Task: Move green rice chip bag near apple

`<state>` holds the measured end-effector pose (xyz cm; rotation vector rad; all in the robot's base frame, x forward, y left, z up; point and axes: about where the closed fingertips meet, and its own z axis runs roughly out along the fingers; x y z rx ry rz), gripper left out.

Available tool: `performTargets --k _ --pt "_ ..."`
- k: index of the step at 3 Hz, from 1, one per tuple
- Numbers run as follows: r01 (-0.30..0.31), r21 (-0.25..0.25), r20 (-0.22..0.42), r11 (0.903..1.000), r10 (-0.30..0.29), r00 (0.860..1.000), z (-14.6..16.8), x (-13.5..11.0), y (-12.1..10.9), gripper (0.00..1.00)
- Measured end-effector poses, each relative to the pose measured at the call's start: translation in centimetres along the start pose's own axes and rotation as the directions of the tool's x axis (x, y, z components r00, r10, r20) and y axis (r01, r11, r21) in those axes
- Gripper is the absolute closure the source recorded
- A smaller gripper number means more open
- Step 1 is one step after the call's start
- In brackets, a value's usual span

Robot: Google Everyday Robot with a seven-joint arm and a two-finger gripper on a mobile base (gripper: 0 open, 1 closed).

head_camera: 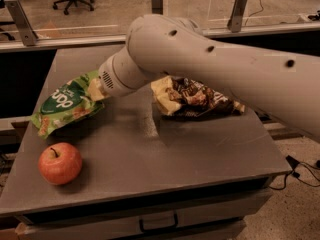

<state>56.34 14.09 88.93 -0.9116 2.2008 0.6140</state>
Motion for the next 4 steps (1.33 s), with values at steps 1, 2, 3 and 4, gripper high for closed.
performTargets --k 1,2,3,4 --pt "-0.048 0.039 -0.032 0.9981 0.05 0.998 -1.2 2.2 -0.1 0.84" --pt "-0.067 0.055 -0.054 0.9962 0.07 0.996 -1.5 3.4 -0.7 0.61" --pt "-0.074 0.059 -0.068 0.9955 0.078 0.995 -1.3 4.0 -1.2 0.39" --pt "-0.077 0.06 -0.074 0.9953 0.081 0.994 -1.2 4.2 -1.6 0.15"
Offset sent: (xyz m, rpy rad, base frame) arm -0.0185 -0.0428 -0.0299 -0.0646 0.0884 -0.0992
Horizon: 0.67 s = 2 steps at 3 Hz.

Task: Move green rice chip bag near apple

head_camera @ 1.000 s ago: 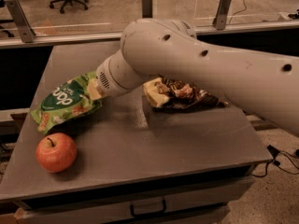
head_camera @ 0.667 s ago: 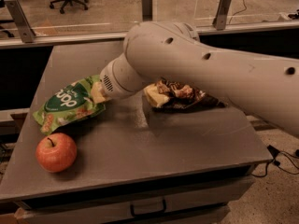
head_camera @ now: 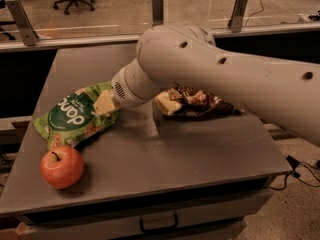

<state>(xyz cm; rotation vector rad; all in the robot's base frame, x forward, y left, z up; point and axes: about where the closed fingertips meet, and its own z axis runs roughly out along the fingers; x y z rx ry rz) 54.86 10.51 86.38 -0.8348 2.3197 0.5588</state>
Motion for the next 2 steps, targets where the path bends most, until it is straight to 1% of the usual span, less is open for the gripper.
performTargets --k 1,2 --pt "0.003 0.001 0.003 1.0 -0.003 1.0 -0.17 -0.09 0.16 0.0" --pt "0.003 0.001 0.003 1.0 -0.003 1.0 -0.17 -0.09 0.16 0.0"
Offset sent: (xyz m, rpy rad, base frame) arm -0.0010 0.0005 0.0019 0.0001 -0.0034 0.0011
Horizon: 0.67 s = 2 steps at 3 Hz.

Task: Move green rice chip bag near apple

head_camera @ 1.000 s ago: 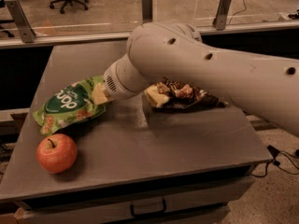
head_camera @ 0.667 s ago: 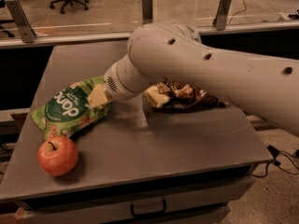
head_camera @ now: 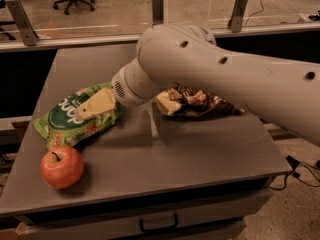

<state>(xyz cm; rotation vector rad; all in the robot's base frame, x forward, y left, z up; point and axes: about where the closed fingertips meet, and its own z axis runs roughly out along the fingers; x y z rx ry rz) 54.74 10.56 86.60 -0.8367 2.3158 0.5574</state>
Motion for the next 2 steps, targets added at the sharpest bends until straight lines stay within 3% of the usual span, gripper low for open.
performTargets --k 1,2 --pt "0.011 -0.012 0.039 0.9999 -0.01 0.999 -1.3 -1.5 -1.3 0.0" --pt "0.053 -0.01 0.113 0.9985 -0.052 0.992 -5.9 -5.1 -5.1 0.0"
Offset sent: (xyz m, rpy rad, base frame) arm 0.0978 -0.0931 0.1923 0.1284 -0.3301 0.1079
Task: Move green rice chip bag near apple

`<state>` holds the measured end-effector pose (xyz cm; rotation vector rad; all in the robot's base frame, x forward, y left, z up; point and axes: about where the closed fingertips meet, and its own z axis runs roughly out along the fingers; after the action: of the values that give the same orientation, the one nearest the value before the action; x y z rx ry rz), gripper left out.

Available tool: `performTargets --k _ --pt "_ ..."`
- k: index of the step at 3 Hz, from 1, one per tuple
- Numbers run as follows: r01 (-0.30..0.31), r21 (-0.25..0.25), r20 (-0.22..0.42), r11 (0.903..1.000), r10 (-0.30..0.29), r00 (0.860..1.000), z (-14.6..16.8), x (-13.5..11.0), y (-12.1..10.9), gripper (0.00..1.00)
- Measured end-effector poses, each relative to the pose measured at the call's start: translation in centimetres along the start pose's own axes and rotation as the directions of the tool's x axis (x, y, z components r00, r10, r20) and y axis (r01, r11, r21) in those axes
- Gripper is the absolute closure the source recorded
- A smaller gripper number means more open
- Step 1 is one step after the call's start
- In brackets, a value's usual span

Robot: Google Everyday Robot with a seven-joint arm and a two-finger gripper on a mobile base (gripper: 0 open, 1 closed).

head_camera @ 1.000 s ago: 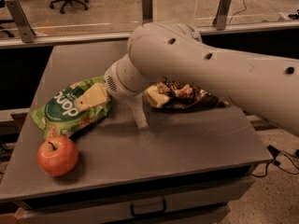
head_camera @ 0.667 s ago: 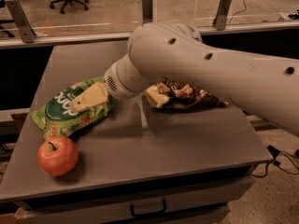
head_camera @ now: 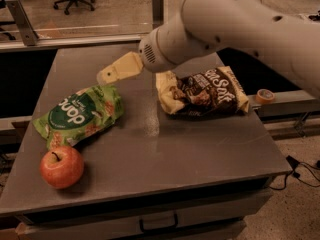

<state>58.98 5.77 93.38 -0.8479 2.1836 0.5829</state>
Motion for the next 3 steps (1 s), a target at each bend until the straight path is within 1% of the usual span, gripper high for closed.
performTargets --k 1,2,3 --pt "0.083 -0.013 0.066 0.9964 -0.082 0.994 -5.1 -3.7 -3.5 0.0" --pt "0.232 -0.013 0.125 0.9726 -0.229 0.965 -9.9 -7.4 -4.7 0.0" --pt "0.322 0.028 0.185 0.9464 -0.321 0.929 -13.2 -10.7 -4.3 0.0"
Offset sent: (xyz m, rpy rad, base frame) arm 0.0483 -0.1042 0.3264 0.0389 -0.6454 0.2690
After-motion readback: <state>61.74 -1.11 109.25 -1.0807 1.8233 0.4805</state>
